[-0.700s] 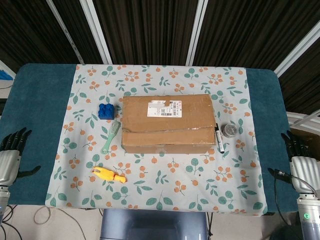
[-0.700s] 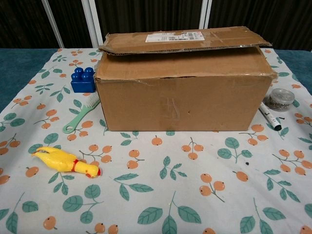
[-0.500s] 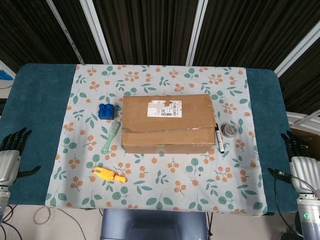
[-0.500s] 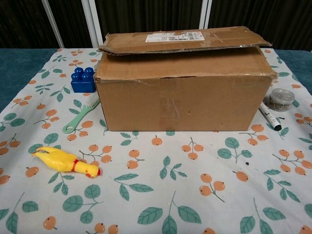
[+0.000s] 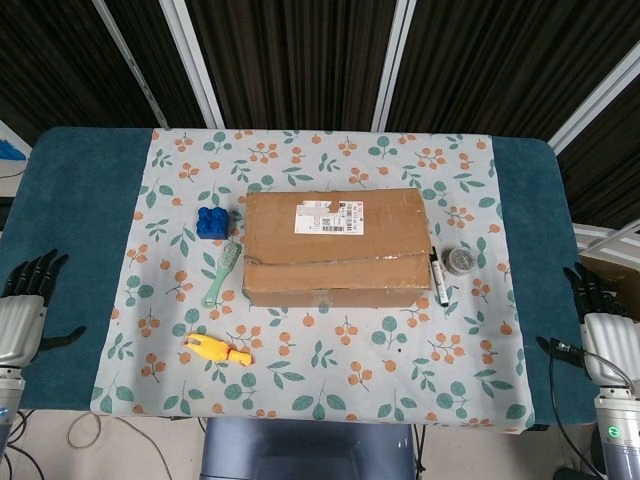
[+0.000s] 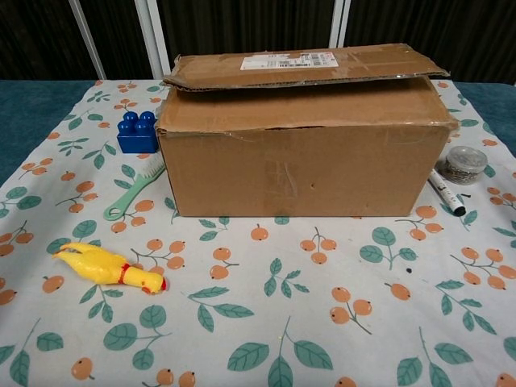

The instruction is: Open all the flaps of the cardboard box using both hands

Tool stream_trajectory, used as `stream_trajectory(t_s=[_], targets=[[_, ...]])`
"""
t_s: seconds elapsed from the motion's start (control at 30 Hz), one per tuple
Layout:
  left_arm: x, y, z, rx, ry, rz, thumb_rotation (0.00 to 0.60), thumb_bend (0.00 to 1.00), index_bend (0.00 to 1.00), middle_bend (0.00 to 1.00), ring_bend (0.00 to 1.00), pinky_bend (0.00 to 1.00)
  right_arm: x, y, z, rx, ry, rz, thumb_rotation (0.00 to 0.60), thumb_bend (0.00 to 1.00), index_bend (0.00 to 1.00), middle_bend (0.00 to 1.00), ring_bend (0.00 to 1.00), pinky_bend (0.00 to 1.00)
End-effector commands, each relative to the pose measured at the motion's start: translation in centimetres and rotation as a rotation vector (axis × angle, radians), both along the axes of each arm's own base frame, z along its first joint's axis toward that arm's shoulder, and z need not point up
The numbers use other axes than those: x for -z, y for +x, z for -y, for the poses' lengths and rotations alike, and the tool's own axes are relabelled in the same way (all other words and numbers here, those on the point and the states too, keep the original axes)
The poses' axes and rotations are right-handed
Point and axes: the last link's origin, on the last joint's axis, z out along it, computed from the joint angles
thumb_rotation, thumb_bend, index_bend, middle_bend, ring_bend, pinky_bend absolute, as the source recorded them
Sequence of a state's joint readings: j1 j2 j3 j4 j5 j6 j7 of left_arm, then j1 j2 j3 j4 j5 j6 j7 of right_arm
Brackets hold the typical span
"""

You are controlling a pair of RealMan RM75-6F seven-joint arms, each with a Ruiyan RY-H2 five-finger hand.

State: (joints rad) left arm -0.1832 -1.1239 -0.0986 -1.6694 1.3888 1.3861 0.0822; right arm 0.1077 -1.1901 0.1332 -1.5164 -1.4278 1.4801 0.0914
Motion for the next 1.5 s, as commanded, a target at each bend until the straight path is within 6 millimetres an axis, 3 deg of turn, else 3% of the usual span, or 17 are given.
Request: stream_trajectory(t_s=[0.03,0.1,0.17,0.27,0.53,1.07,1.5], targets=[[-0.2,2.2,-1.5,0.042,0.000,0.018,0.600,0.01,0.00,0.00,0.00,0.05,0.0,-0.1,0.1,0.006,0.002,0.005,0.600,0.12,0.00,0.00,0.00,0.20],[-0.2,4.0,-2.9,0.078,-0.004,0.027,0.600,0.02,0.00,0.00,0.00,0.05,0.1,-0.2,0.2,0.010,0.005,0.006,0.600,0.12,0.00,0.00,0.00,0.20],[0.4,7.3,-5.3,0.139,-0.031,0.060,0.600,0.03,0.00,0.00,0.00,0.05,0.2,-0.4,0.4,0.022,0.006,0.019,0.600,0.12,0.00,0.00,0.00,0.20],[1.3,9.9,-7.5,0.164,-0.058,0.053,0.600,0.05,0.00,0.00,0.00,0.05,0.1,-0.5,0.4,0.031,0.007,0.031,0.600,0.12,0.00,0.00,0.00,0.20],[4.2,15.0,-10.3,0.226,-0.125,0.045,0.600,0.07,0.00,0.00,0.00,0.05,0.1,-0.5,0.3,0.037,0.011,0.045,0.600,0.12,0.00,0.00,0.00,0.20],[8.1,20.2,-12.0,0.292,-0.191,0.034,0.600,0.13,0.00,0.00,0.00,0.05,0.0,-0.7,0.3,0.050,0.006,0.062,0.600,0.12,0.00,0.00,0.00,0.20],[10.2,21.8,-13.2,0.290,-0.209,0.011,0.600,0.13,0.00,0.00,0.00,0.05,-0.2,-0.7,0.2,0.050,-0.001,0.071,0.600,0.12,0.00,0.00,0.00,0.20]])
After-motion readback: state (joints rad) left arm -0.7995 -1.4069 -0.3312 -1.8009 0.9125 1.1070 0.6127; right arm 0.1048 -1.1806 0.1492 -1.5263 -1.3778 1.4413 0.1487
